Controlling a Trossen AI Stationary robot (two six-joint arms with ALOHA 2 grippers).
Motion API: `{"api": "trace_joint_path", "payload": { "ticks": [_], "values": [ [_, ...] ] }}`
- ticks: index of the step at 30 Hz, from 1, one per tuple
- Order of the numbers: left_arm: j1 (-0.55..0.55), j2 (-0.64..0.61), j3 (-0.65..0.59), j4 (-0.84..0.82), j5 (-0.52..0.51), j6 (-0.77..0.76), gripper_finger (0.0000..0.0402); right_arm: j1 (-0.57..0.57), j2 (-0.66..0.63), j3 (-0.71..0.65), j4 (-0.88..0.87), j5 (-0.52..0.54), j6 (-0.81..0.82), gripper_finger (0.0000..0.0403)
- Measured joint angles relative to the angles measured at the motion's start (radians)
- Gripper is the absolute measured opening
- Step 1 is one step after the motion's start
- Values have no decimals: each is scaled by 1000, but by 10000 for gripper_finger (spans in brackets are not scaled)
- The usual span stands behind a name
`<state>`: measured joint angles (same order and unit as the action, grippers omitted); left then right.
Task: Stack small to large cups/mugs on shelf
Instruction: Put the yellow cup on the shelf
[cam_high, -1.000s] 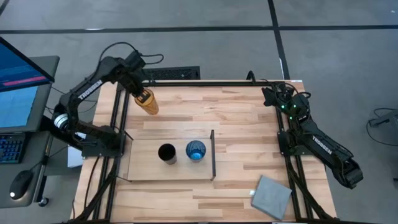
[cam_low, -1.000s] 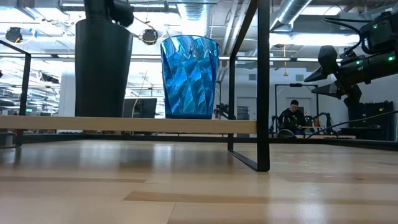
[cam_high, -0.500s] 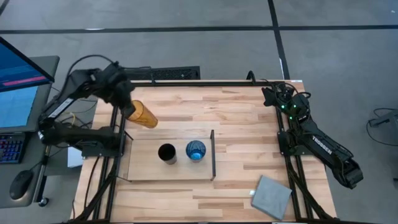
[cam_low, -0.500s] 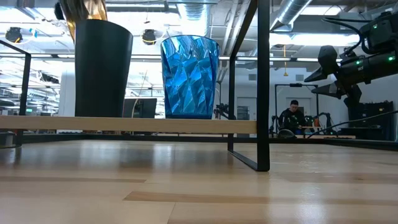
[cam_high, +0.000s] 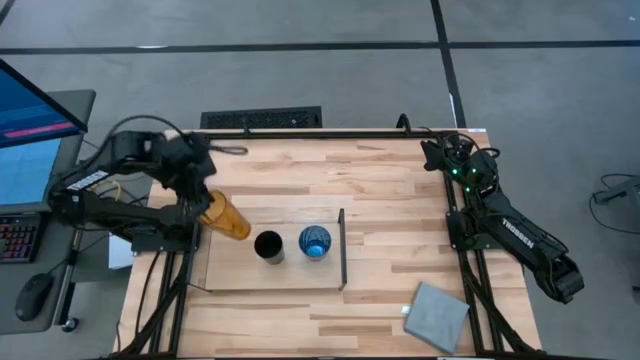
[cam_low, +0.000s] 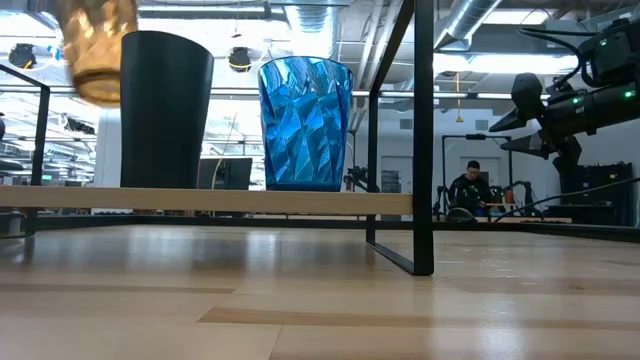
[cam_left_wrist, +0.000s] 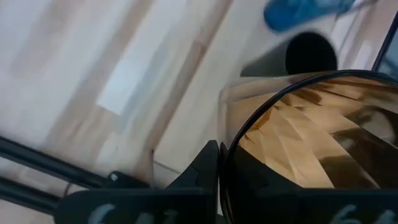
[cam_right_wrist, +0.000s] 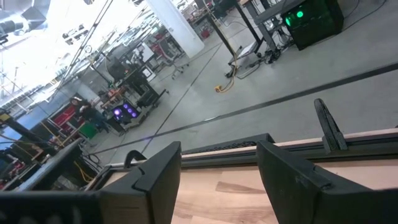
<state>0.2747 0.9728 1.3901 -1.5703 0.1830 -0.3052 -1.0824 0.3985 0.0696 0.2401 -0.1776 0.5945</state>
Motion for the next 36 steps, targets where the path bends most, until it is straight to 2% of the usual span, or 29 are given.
{"api": "trace_joint_path", "payload": {
  "ticks": [3, 15, 18, 24, 29, 36],
  "values": [
    [-52, -1, -51, 1, 25, -14, 0, 0, 0, 0, 0, 0, 0, 230],
    [-205, 2, -249, 0, 14, -187, 0, 0, 0, 0, 0, 0, 0, 230],
    [-228, 13, -290, 0, -35, -220, 0, 0, 0, 0, 0, 0, 0, 230],
    [-247, 49, -321, 5, -91, -239, 0, 0, 0, 0, 0, 0, 0, 230],
    [-251, 74, -321, 1, -82, -241, 0, 0, 0, 0, 0, 0, 1, 230],
    [-286, 71, -323, 28, -85, -326, 0, 0, 0, 0, 0, 0, 7, 230]
  ]
}}
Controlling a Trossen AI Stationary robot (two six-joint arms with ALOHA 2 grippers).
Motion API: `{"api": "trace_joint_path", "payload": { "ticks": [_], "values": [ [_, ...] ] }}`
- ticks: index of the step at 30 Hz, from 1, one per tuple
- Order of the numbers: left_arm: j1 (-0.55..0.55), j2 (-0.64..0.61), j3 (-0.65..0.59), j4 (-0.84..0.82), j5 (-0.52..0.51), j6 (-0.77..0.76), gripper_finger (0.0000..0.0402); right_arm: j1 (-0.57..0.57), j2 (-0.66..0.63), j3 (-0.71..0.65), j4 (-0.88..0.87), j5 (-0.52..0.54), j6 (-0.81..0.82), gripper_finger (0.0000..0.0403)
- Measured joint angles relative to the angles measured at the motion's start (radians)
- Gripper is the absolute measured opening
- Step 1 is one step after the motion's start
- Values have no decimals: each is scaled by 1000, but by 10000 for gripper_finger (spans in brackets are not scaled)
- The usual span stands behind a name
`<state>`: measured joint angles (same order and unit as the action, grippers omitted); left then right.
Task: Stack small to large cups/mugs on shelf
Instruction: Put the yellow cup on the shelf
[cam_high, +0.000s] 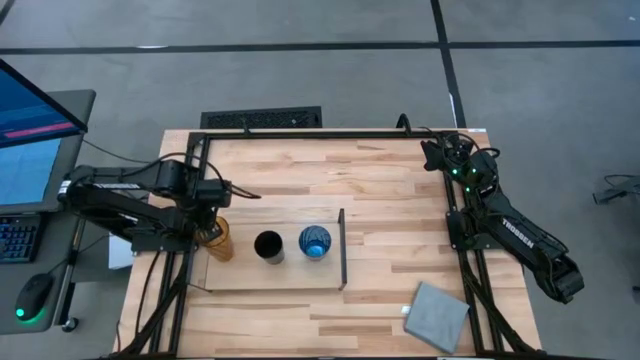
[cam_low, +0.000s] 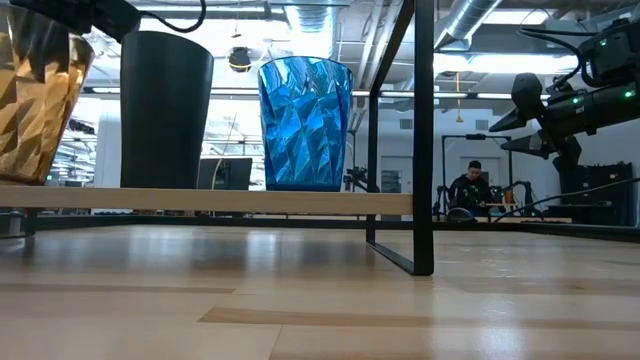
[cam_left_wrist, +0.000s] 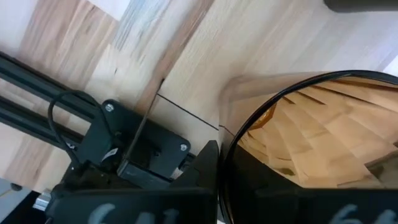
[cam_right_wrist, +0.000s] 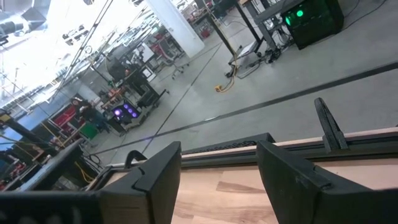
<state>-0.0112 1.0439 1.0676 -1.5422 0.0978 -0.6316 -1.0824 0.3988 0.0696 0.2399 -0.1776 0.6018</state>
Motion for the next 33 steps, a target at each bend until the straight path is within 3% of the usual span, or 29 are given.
{"api": "trace_joint_path", "payload": {
  "ticks": [12, 33],
  "values": [
    [-90, 2, -2, 72, -33, -139, 0, 0, 0, 0, 0, 0, -1, 230],
    [-121, 6, -3, 84, -20, -172, 3, 0, 0, 0, 0, 0, -7, 230]
  ]
}}
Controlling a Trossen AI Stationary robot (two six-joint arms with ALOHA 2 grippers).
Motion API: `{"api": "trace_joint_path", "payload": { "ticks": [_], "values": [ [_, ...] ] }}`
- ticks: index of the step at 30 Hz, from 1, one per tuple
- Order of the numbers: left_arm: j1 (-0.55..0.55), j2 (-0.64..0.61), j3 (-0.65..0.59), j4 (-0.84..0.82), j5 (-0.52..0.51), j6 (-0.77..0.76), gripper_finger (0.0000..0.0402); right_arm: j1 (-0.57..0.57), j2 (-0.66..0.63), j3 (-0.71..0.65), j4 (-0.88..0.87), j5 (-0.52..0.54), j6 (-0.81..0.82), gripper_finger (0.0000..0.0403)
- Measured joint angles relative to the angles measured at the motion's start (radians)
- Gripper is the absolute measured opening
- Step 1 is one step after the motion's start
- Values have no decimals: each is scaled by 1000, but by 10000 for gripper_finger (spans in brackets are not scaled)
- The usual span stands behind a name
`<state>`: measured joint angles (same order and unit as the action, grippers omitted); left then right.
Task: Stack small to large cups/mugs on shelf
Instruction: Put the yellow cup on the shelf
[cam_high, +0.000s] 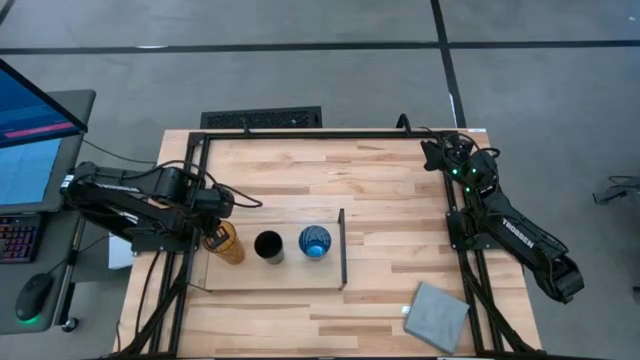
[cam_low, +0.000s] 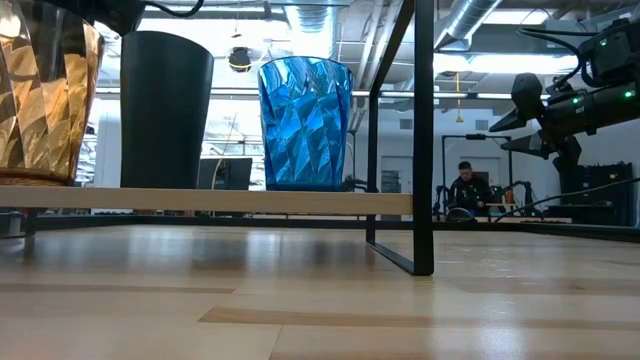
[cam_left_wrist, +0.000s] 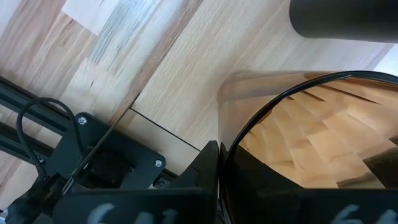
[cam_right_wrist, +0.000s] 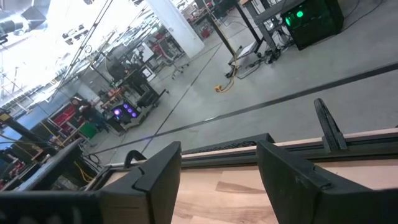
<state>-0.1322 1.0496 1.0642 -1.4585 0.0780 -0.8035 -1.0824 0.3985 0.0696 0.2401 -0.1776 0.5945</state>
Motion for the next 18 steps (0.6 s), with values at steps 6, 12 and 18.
{"api": "trace_joint_path", "payload": {
  "ticks": [6, 12, 18],
  "values": [
    [0, 0, 0, -16, 7, -1, 2, 0, 0, 0, 0, 0, 0, 230],
    [0, 0, 0, -17, 11, -1, 1, 0, 0, 0, 0, 0, -1, 230],
    [0, 0, 1, -30, 14, 5, 1, 0, 0, 0, 0, 0, -1, 230]
  ]
}}
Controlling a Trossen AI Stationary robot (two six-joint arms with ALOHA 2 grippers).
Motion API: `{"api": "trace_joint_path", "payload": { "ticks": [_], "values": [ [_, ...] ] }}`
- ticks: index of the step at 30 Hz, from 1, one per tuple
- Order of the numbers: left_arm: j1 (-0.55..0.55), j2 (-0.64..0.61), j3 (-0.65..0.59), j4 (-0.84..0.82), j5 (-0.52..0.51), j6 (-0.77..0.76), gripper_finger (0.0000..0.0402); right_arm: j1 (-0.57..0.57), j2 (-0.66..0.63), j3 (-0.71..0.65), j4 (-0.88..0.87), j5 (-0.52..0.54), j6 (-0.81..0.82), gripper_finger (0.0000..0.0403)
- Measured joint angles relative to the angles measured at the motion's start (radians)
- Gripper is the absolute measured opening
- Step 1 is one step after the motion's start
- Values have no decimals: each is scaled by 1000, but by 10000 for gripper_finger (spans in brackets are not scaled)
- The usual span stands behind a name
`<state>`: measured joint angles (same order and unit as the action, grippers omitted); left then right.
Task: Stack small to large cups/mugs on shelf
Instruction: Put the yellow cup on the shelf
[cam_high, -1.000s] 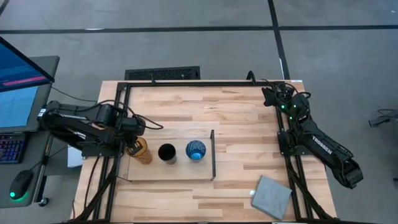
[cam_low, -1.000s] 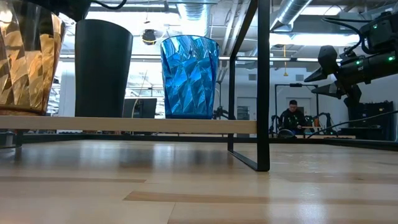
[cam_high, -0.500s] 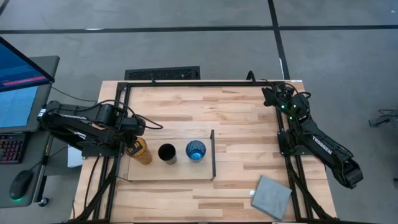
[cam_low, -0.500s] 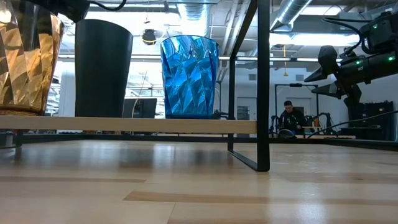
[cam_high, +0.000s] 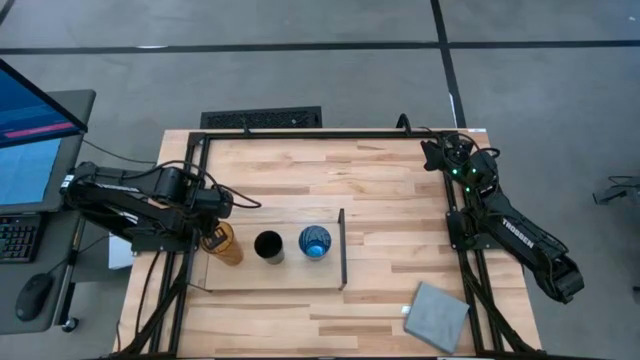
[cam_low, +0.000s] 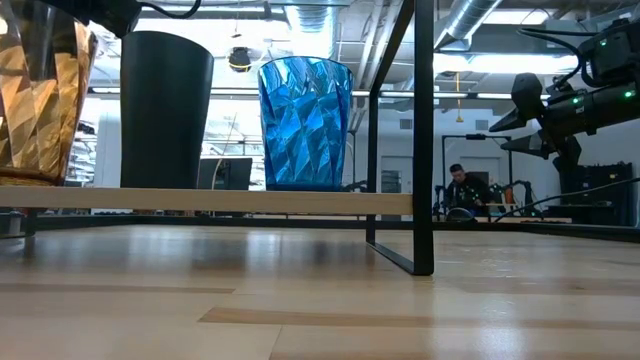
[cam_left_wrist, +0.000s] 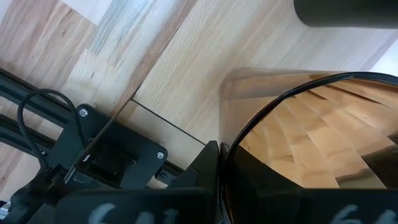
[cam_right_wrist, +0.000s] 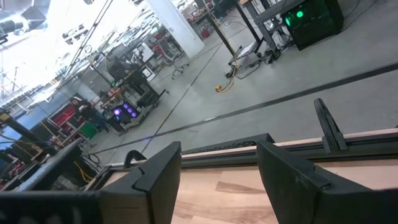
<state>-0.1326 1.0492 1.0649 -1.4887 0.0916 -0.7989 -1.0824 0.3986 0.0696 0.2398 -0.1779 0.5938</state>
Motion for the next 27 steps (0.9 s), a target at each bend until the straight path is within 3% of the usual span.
{"api": "trace_joint_path", "payload": {
  "ticks": [6, 14, 27],
  "values": [
    [0, 0, 0, -3, 5, 4, 2, 0, 0, 0, 0, 0, 0, 230],
    [0, 3, -5, 6, 33, 13, 33, 0, 0, 0, 0, 0, 0, 230],
    [0, 2, -3, 43, -10, 31, 41, 0, 0, 0, 0, 0, 0, 230]
  ]
}}
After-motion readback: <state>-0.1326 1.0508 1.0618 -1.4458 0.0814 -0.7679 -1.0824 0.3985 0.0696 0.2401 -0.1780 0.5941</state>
